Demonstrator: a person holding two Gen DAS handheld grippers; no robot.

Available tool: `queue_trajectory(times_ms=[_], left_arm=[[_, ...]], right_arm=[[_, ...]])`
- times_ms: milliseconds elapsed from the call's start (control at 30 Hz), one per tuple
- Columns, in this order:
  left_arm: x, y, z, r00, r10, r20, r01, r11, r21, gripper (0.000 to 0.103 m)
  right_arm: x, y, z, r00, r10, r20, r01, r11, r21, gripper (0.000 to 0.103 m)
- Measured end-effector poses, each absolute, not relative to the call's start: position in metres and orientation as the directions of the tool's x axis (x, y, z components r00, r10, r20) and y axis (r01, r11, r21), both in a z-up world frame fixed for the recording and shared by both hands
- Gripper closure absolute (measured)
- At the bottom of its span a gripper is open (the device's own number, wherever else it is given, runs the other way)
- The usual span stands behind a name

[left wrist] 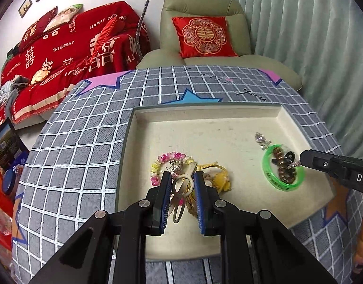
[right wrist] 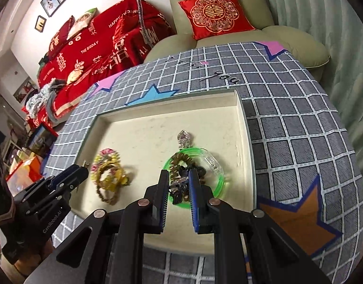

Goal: Organize jewelry
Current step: 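Open both tools to release the tassel clip and star clip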

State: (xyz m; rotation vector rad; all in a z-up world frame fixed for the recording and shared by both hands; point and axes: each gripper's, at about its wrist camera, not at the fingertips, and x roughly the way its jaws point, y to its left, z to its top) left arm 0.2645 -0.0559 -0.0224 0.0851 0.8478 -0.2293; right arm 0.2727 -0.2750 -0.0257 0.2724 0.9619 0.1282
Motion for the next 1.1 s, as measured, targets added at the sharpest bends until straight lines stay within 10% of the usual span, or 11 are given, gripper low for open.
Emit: queue_trajectory(times_ms=[633,800,967,1000,1067,1100], left_arm=[[0.269,-0.065,-0.041,0.626,-0.097,-0.774,0.222,0.973,0.058,0.073],[0.266,-0.063,-0.037,0.632,-0.096,-0.769,0.209,0.977,0.05,0.073],[0.263,-0.06,-0.031,0.651,-0.093,-0.753,0.196,0.979,0.049,0.073],[0.263,-0.059,-0.029,0.654,-0.092,-0.751,0.192,0.98,0.046,0.069],[0.261,-0.057,-0.026,0.662,-0.08,-0.745,0.171,0.984,0.046,0.0],[0.257,-0.055,-0.023,0.683,-0.074,-0.726,0.155,0.987,0.046,0.0]], right_arm=[[0.276,-0.277,-0.044,0.536,0.239,-0.81,0.023,0.955,0.296,0.084],[0.271,-0.278,-0.037,0.553,0.256,-0.793,0.016,0.948,0.318,0.05],[0.266,-0.279,-0.029,0.57,0.271,-0.776,0.012,0.941,0.338,0.043],[0.264,-0.279,-0.027,0.574,0.273,-0.772,0.013,0.94,0.342,0.039],[0.26,-0.279,-0.024,0.582,0.277,-0.765,0.013,0.937,0.349,0.037],[0.258,-0.279,-0.022,0.584,0.277,-0.763,0.013,0.937,0.35,0.037]])
